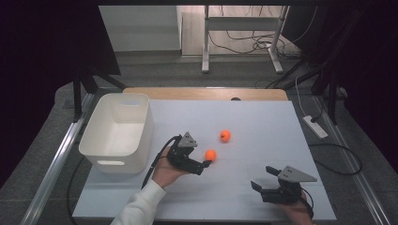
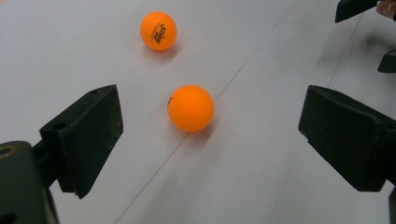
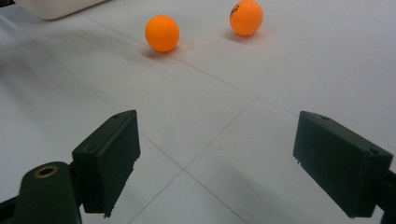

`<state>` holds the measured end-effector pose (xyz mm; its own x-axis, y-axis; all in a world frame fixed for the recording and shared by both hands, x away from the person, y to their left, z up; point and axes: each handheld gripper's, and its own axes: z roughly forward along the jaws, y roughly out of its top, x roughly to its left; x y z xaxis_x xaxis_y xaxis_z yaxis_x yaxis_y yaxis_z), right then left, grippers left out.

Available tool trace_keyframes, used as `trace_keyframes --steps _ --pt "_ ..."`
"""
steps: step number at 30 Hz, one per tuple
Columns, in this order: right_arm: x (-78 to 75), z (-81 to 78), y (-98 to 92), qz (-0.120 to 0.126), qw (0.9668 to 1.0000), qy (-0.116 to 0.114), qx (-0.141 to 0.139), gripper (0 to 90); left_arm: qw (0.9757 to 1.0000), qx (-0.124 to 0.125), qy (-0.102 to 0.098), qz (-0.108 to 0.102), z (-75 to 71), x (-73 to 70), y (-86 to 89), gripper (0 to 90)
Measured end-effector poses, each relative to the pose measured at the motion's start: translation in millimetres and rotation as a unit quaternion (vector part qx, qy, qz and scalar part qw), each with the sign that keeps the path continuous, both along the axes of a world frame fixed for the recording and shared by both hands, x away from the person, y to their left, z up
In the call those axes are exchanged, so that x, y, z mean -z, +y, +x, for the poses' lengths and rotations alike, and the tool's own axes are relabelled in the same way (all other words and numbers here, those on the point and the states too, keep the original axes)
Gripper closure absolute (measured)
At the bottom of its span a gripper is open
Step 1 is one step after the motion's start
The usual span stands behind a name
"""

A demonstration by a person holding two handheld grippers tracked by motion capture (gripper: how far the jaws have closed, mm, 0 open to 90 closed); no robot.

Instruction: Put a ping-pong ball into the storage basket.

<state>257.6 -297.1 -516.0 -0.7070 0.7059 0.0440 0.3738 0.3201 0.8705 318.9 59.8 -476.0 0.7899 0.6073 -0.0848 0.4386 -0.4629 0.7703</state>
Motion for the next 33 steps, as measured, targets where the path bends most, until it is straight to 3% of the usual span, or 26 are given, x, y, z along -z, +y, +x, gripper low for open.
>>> trace_keyframes --steps 33 --pt "0.3 0.4 -0.3 -0.005 1.0000 -0.002 0.001 14.5 0.9986 0.005 0.030 0.044 29.7 18.9 -22.2 7.4"
